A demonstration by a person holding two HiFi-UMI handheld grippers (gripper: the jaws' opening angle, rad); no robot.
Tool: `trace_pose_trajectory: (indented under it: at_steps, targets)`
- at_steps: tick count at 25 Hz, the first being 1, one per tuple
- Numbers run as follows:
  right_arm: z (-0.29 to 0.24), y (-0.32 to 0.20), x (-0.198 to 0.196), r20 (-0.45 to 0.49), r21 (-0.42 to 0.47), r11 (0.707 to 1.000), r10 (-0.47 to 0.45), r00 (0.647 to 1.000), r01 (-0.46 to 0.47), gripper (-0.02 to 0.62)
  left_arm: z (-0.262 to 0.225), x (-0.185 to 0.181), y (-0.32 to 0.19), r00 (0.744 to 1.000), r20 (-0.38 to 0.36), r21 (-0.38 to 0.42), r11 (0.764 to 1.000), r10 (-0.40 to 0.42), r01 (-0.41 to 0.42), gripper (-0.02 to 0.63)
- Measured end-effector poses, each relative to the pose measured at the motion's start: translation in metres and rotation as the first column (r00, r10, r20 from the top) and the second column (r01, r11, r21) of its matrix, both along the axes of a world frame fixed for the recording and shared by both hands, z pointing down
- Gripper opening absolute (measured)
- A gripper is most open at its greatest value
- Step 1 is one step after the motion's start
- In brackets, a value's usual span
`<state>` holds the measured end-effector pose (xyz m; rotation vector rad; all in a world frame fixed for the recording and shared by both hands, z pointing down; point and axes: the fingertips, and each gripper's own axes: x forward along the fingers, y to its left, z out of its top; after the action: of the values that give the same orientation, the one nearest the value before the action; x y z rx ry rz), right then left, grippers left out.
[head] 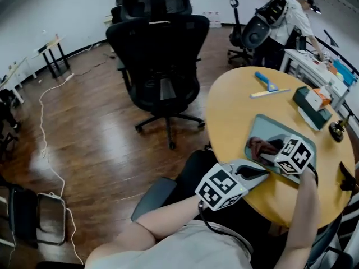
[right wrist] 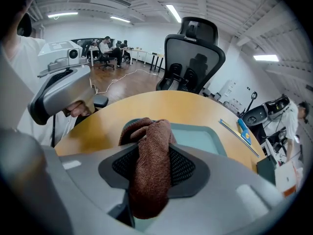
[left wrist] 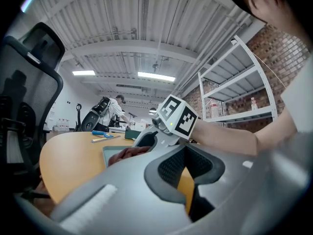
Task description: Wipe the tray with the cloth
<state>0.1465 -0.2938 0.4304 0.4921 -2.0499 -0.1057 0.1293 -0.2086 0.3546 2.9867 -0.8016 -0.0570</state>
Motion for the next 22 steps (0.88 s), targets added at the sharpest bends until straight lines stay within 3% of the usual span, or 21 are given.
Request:
trace_pose_trajectory:
  at_steps: [4,10,16,22]
  targets:
    - [-0.003,-0.008,-0.022,0.02,0.003,1.0,0.01,1.0,-0.01,0.155,0.004,-0.022,-0.005,0.997,0.05,-0.018,0.998,-0.066,0.067,0.0]
    - [0.005,-0.037,-0.009,0.051,-0.02,0.994,0.106,0.993,-0.105,0.156,0.005,-0.02,-0.008,0.997,0.055,-0.042,0.998,-0.054,0.056,0.0]
    - [0.005,-0.046,-0.007,0.057,-0.023,0.994,0.106,0.993,-0.105,0.156,0.004,-0.02,-0.01,0.997,0.064,-0.043,0.998,-0.043,0.046,0.0]
    - [0.006,-0.049,0.02,0.038,-0.029,0.988,0.15,0.988,-0.149,0.156,0.002,-0.016,-0.009,0.998,0.055,-0.059,0.998,-0.014,0.017,0.0]
